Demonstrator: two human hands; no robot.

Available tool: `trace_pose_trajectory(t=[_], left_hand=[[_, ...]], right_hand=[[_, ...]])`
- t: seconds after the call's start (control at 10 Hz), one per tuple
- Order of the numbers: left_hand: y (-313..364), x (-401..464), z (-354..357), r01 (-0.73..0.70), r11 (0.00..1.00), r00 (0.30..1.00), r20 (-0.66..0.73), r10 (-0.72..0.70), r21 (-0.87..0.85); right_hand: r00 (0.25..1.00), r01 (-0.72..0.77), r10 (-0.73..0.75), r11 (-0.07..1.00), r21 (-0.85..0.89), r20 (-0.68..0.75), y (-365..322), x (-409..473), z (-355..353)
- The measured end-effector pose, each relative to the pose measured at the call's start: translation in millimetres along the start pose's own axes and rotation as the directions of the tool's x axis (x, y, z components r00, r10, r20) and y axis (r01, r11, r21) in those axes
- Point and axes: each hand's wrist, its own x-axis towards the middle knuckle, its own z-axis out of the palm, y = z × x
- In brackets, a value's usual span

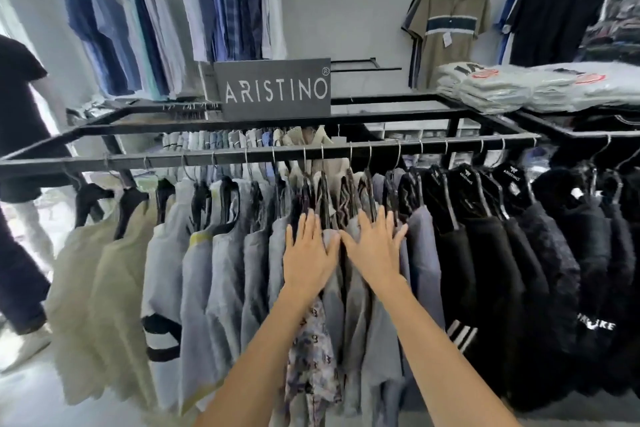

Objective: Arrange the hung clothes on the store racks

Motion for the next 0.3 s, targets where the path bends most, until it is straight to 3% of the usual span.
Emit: trace_pose_trajectory(t=[0.2, 0.3], left_hand=[[6, 10, -10, -0.159, 0.983, 0.986, -0.068, 0.152, -0.095], [30, 23, -21, -0.270, 0.956, 0.958, -0.129, 0.255, -0.119]], right_hand=[[1.000, -0.006, 0.006, 1.000, 0.001, 0.018, -7, -10, -11], [0.998, -0.037, 0.039, 0.999, 0.034, -0.057, 9, -10, -35]])
